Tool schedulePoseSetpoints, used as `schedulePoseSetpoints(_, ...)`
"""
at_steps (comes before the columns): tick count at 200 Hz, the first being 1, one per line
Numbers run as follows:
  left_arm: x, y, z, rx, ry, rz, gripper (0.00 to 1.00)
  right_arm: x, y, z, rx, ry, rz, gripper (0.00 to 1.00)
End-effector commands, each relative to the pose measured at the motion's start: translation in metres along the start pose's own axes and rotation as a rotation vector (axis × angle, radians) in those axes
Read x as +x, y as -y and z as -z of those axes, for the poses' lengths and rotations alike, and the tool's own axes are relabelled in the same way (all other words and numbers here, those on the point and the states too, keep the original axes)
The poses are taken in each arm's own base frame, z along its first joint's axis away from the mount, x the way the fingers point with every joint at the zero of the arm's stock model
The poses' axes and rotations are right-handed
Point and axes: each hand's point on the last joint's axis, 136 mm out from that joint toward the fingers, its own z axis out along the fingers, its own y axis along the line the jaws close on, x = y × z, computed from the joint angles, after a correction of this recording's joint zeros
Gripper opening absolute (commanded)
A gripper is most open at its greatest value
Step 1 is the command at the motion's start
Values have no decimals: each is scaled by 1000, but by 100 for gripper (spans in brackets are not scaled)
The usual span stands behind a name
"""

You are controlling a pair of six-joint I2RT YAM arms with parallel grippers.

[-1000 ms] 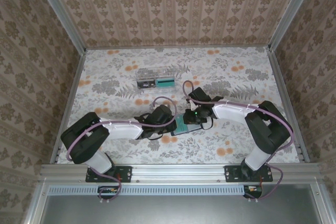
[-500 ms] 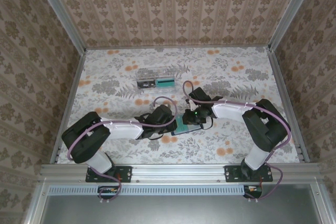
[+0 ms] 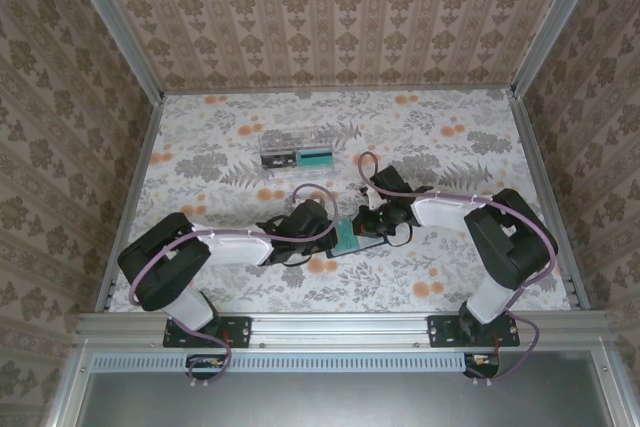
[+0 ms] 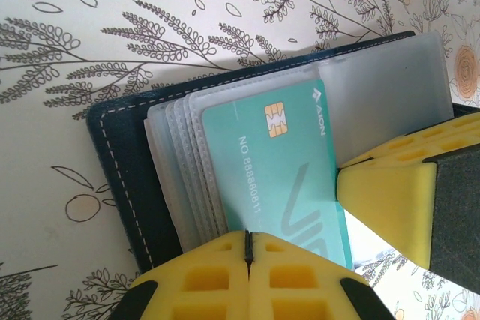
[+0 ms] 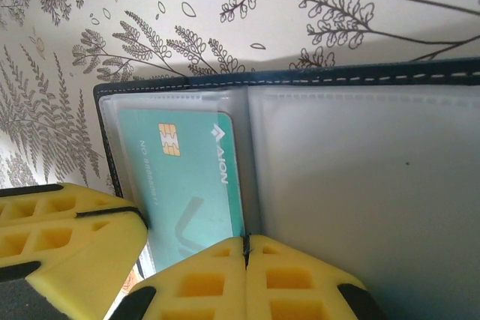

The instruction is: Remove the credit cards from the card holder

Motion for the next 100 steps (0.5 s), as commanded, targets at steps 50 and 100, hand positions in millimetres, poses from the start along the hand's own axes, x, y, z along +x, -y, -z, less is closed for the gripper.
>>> schedulePoseSetpoints(50,18,-34,3,-96,-57,-6,3,3,6,9,-9,9,-32,0)
schedulePoseSetpoints(100,11,-9,11,-12,-40,-52,12,1,0,10,-33,9,-17,0)
